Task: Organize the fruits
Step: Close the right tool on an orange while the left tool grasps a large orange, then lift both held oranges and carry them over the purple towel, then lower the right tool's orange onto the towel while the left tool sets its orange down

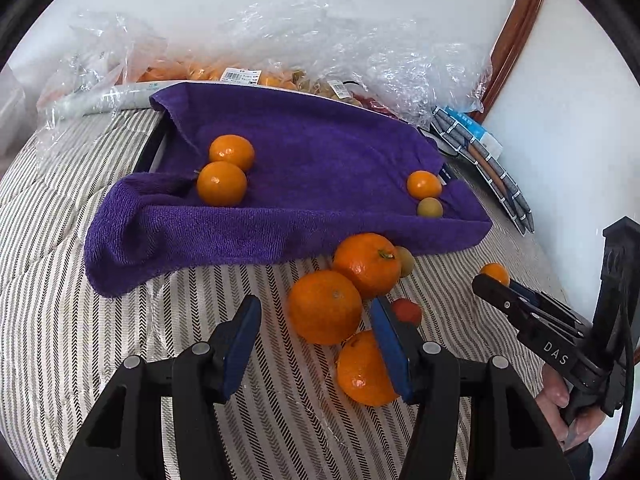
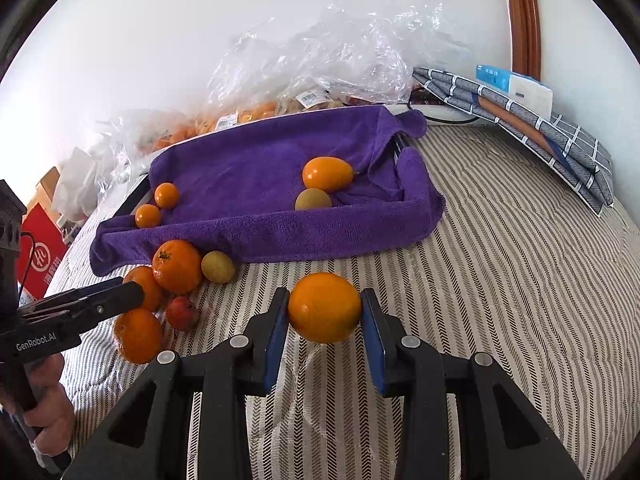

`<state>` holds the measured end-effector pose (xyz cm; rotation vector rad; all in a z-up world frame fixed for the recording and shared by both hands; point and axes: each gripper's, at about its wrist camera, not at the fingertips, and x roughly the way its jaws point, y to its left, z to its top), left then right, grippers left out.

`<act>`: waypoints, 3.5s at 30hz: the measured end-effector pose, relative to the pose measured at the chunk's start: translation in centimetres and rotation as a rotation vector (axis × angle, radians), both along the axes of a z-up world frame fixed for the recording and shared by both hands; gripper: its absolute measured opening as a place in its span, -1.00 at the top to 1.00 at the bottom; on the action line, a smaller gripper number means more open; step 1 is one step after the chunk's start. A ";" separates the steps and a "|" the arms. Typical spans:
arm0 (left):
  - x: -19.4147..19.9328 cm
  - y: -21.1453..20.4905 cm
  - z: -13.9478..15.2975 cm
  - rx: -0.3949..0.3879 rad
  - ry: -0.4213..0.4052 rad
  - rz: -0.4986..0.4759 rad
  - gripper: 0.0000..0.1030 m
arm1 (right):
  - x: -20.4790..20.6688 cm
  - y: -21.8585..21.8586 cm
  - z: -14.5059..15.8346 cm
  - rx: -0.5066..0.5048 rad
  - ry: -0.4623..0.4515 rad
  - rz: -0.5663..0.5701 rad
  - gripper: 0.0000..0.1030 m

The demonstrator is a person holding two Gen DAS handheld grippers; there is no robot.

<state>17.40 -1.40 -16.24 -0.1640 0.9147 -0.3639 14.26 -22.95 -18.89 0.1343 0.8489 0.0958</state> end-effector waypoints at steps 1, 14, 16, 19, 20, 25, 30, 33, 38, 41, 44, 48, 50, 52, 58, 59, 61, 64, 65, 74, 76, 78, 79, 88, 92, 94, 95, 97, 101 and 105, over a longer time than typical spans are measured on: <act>0.1 0.1 -0.1 -0.010 0.007 0.003 -0.06 | 0.0 0.0 0.0 0.000 0.001 -0.002 0.31; -0.3 1.2 0.2 -0.062 -0.026 0.034 0.31 | 0.1 -0.7 -0.2 0.031 0.007 -0.028 0.31; -0.4 2.0 0.5 -0.077 -0.043 0.076 0.31 | 0.0 -0.7 -0.2 0.035 0.007 -0.029 0.31; -0.6 3.0 0.7 -0.043 -0.068 0.154 0.30 | 0.0 -0.7 -0.2 0.035 0.005 -0.029 0.31; -0.5 3.2 0.7 -0.036 -0.069 0.169 0.30 | 0.0 -0.7 -0.2 0.035 0.005 -0.029 0.31; 0.2 3.5 0.0 -0.013 -0.034 0.193 0.30 | 0.0 -0.7 -0.2 0.039 0.008 -0.028 0.31; 0.2 2.6 -0.1 0.035 -0.050 0.184 0.30 | 0.0 -0.8 -0.2 0.049 0.005 -0.033 0.31; 0.1 2.3 -0.1 0.062 -0.067 0.182 0.29 | 0.0 -0.8 -0.3 0.057 0.006 -0.036 0.31; 0.7 1.9 -0.6 0.079 -0.037 0.168 0.20 | 0.0 -0.8 -0.3 0.061 0.006 -0.035 0.31; 0.9 2.0 -0.8 0.074 -0.024 0.178 0.20 | 0.0 -0.9 -0.3 0.065 0.007 -0.040 0.31; 0.9 2.1 -0.9 0.078 -0.029 0.184 0.20 | 0.1 -0.9 -0.3 0.067 0.008 -0.040 0.31; 0.5 2.1 -0.6 0.078 -0.051 0.176 0.25 | 0.0 -0.9 -0.3 0.068 0.005 -0.042 0.31; 0.1 2.2 -0.3 0.069 -0.078 0.182 0.26 | 0.0 -0.9 -0.3 0.071 0.003 -0.043 0.31; -0.2 2.4 0.1 0.050 -0.097 0.185 0.26 | -0.1 -1.0 -0.2 0.074 -0.002 -0.041 0.31; -1.1 3.5 1.2 -0.003 -0.159 0.221 0.25 | -0.5 -1.1 0.1 0.083 -0.031 -0.035 0.31; -1.3 3.6 1.4 -0.004 -0.170 0.228 0.26 | -0.5 -1.1 0.1 0.085 -0.034 -0.036 0.31; -1.5 3.8 1.7 -0.006 -0.182 0.238 0.26 | -0.6 -1.0 0.2 0.073 -0.033 -0.038 0.31; -1.5 4.2 1.9 -0.034 -0.169 0.232 0.26 | -0.5 -0.9 0.3 0.097 -0.021 -0.007 0.31; -1.5 4.2 2.0 -0.028 -0.172 0.235 0.26 | -0.5 -1.0 0.4 0.106 -0.014 -0.003 0.31; -0.9 5.2 3.7 -0.016 -0.188 0.279 0.26 | 0.5 0.1 3.4 0.056 -0.063 0.026 0.31; -0.6 5.1 4.6 0.009 -0.215 0.286 0.26 | 1.0 0.3 4.1 0.050 -0.081 0.034 0.31; 0.0 4.9 5.4 0.013 -0.231 0.288 0.26 | 2.0 0.4 4.8 0.049 -0.098 0.047 0.31; 0.5 4.8 5.8 0.013 -0.238 0.289 0.25 | 2.5 0.5 5.0 0.046 -0.106 0.051 0.31; 5.6 2.8 6.0 0.003 -0.229 0.292 0.26 | 8.0 0.7 6.8 0.021 -0.171 0.081 0.31; 7.2 2.5 4.6 -0.016 -0.193 0.292 0.26 | 10.7 0.3 6.1 0.011 -0.165 0.092 0.31; 7.5 2.7 4.0 -0.012 -0.187 0.294 0.26 | 11.9 0.0 5.3 0.011 -0.148 0.088 0.31; 7.6 2.8 3.6 -0.009 -0.179 0.297 0.26 | 12.4 -0.2 4.8 0.013 -0.141 0.084 0.31; 7.7 3.0 3.3 -0.001 -0.160 0.298 0.26 | 13.2 -0.5 3.8 0.019 -0.125 0.077 0.31; 7.7 3.6 3.3 -0.053 -0.146 0.301 0.26 | 14.3 -0.7 1.8 0.033 -0.093 0.069 0.31; 7.6 3.0 2.9 -0.055 -0.137 0.281 0.26 | 14.7 -0.5 1.1 0.015 -0.079 0.067 0.31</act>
